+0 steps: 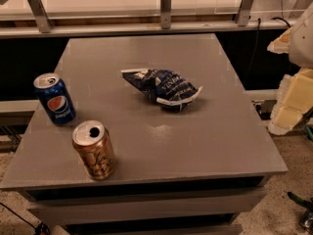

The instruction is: Move blue chip bag near orange can

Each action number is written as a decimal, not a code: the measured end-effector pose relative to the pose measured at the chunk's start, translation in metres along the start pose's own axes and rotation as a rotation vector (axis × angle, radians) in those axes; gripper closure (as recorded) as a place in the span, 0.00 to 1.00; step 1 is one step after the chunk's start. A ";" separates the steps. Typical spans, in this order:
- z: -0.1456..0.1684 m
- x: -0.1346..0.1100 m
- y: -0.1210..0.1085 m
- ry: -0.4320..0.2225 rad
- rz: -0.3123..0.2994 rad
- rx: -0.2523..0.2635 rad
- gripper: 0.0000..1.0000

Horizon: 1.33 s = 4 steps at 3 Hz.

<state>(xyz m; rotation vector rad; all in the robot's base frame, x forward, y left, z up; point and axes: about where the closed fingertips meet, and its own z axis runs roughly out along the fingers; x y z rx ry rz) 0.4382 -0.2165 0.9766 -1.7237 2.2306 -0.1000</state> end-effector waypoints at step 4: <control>0.104 -0.132 -0.088 -0.217 -0.163 -0.076 0.00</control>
Offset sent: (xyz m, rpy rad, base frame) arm 0.1054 0.0709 -0.0373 0.1557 0.0169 0.1445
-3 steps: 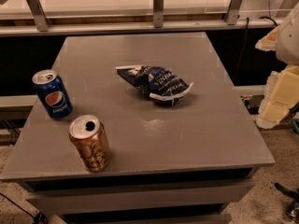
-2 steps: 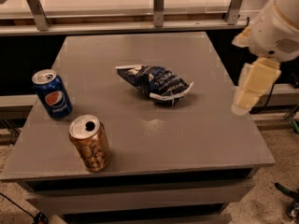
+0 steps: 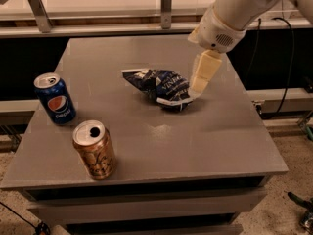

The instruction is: Move blue chip bag near orange can

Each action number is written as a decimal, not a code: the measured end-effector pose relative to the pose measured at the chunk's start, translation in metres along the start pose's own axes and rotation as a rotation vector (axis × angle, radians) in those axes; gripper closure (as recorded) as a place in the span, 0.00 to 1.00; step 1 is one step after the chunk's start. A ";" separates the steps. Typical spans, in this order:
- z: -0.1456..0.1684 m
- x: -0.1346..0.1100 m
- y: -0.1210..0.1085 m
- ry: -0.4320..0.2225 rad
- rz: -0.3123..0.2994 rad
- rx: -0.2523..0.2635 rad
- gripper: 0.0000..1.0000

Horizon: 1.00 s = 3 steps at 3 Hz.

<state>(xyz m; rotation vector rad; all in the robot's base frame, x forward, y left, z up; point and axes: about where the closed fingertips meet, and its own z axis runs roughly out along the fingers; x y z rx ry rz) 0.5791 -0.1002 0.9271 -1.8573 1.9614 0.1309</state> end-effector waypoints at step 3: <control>0.069 -0.048 0.003 -0.099 -0.014 -0.177 0.41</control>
Offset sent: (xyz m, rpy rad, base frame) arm 0.0249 0.0930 -0.0454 0.1335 0.1412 0.1506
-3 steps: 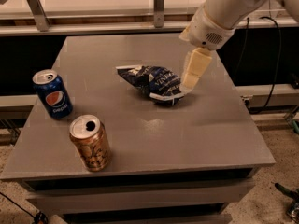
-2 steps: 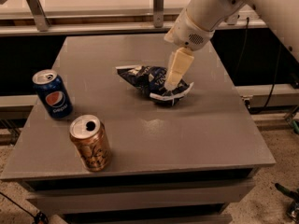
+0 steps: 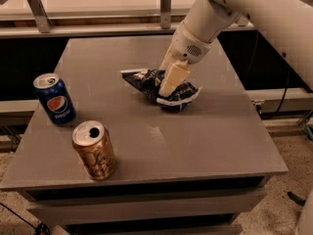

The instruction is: Move blue chip bag near orange can

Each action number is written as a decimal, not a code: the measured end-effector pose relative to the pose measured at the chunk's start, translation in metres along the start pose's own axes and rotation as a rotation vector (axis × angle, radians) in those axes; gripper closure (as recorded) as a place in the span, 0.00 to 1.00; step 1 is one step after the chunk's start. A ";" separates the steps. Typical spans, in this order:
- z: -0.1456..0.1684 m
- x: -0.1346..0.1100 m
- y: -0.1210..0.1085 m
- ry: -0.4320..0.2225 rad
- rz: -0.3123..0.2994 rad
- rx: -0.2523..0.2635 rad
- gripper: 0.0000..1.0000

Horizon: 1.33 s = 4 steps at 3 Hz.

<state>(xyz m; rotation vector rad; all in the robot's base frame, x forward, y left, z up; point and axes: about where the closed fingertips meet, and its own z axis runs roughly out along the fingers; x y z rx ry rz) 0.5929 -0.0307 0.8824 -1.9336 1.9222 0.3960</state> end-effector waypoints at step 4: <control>-0.014 0.020 0.031 0.091 0.030 -0.014 1.00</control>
Offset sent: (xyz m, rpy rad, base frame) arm -0.0452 -0.0394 0.0145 -0.1347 0.0089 -0.0381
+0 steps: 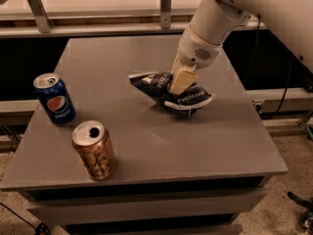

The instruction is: Move blue chip bag near orange can

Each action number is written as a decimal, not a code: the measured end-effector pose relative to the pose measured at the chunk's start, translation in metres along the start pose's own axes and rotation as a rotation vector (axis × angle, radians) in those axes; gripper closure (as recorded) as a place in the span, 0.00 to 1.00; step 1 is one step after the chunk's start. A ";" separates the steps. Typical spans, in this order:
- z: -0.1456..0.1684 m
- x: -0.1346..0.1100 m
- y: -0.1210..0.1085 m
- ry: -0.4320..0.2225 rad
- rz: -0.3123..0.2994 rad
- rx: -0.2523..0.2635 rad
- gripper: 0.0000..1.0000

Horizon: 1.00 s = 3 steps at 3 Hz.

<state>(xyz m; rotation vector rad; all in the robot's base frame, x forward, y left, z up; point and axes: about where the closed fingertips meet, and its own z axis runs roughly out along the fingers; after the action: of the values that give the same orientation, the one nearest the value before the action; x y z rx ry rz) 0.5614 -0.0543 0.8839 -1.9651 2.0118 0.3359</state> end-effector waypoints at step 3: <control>-0.002 -0.087 0.066 -0.055 -0.225 -0.161 1.00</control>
Offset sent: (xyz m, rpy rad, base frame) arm -0.0818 0.0956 0.0470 0.0566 0.0845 0.3497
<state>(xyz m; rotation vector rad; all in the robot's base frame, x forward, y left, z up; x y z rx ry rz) 0.4965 0.0279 0.9155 -2.2274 1.7558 0.5057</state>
